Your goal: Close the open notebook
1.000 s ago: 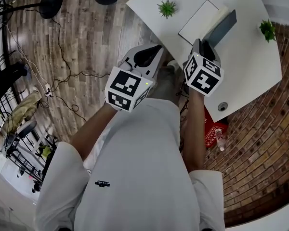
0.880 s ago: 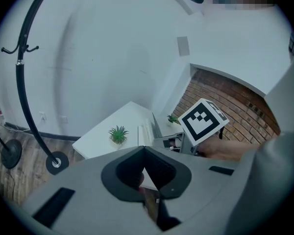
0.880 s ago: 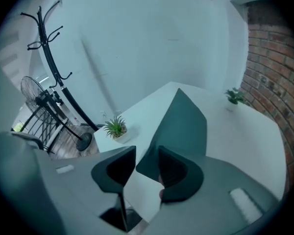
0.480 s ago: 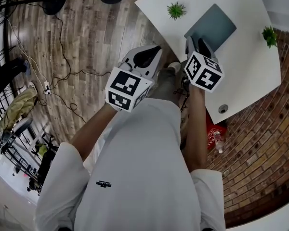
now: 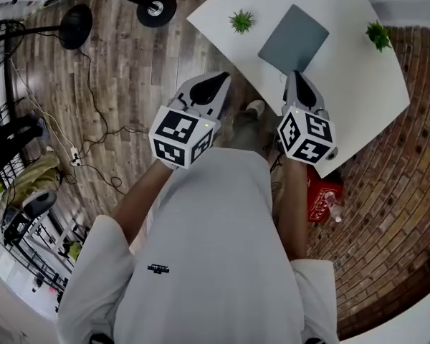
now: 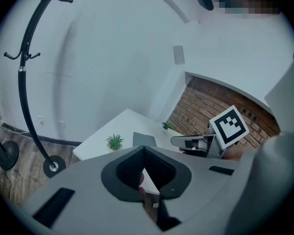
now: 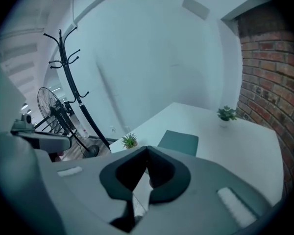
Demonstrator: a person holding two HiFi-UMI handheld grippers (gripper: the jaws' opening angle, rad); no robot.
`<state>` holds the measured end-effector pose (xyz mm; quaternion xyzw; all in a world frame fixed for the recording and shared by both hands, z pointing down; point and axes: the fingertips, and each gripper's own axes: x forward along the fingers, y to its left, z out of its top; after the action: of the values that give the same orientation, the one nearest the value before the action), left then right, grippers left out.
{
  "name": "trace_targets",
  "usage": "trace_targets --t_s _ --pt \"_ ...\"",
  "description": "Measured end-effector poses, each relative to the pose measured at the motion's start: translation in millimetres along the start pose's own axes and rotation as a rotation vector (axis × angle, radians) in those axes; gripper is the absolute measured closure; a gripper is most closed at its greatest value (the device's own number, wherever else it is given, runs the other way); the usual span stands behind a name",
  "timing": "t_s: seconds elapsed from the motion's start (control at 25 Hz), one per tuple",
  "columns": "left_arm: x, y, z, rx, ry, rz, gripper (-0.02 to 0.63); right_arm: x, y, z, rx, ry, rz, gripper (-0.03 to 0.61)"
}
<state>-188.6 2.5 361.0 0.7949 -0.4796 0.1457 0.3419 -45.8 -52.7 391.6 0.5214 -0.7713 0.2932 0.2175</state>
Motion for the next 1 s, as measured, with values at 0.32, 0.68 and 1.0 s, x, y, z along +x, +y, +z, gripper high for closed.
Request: trace_targets --t_s 0.32,0.68,1.0 --pt "-13 -15 23 0.042 -0.041 -0.042 0.611 -50 -8 28 0.021 -0.114 -0.019 0.568" --pt "-40 -34 59 0.117 -0.106 -0.101 0.611 -132 -12 87 -0.082 -0.33 -0.069 0.569" --pt "-56 -54 91 0.193 -0.188 -0.155 0.611 -184 -29 102 -0.067 -0.479 -0.176 0.568"
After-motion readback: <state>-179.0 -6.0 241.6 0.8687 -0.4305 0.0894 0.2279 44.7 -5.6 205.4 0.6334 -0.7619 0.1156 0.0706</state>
